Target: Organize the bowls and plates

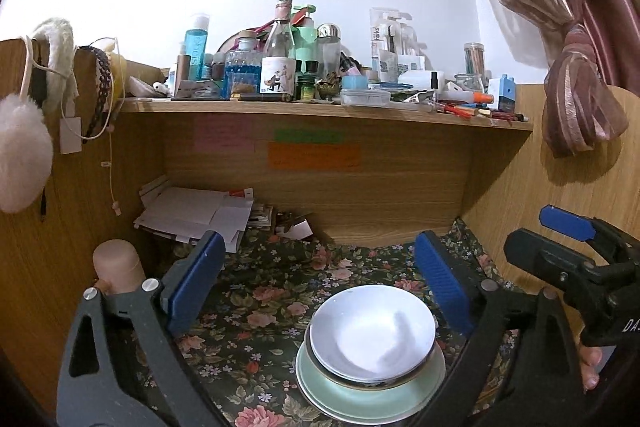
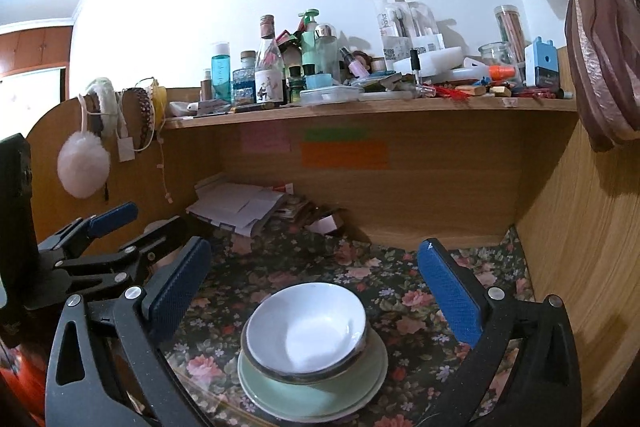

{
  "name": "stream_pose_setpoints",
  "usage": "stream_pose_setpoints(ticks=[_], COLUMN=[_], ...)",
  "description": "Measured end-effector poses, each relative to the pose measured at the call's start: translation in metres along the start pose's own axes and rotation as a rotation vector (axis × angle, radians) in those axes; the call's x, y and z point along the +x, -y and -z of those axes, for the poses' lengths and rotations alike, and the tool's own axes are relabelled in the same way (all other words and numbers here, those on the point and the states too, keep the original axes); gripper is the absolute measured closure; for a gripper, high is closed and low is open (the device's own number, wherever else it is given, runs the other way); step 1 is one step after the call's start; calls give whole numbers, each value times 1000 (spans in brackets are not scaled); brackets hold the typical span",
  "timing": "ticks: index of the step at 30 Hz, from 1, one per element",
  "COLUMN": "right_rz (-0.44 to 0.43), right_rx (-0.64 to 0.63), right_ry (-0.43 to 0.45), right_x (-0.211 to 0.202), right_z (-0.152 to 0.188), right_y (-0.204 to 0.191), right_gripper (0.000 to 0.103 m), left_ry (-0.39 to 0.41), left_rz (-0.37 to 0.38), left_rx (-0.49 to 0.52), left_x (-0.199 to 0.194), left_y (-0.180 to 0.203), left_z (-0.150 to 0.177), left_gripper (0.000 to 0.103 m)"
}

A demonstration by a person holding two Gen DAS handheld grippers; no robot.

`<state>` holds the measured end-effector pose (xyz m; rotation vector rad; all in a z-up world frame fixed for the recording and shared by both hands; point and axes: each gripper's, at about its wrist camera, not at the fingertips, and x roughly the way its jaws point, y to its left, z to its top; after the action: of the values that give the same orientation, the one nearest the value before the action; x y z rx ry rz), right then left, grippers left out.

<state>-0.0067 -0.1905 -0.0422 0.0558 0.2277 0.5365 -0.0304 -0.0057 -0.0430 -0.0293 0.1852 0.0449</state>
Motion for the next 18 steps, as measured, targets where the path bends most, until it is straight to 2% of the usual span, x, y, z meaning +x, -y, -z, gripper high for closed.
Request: stream_pose_setpoints(ticks=[18], right_rz=[-6], right_rx=[21], right_ry=[0], right_x=[3], right_z=[2], right_y=[4], right_gripper=[0], left_ry=[-26], left_rz=[10], left_rx=[-3], left_x=[9], left_y=[4], left_z=[6], left_gripper=[6])
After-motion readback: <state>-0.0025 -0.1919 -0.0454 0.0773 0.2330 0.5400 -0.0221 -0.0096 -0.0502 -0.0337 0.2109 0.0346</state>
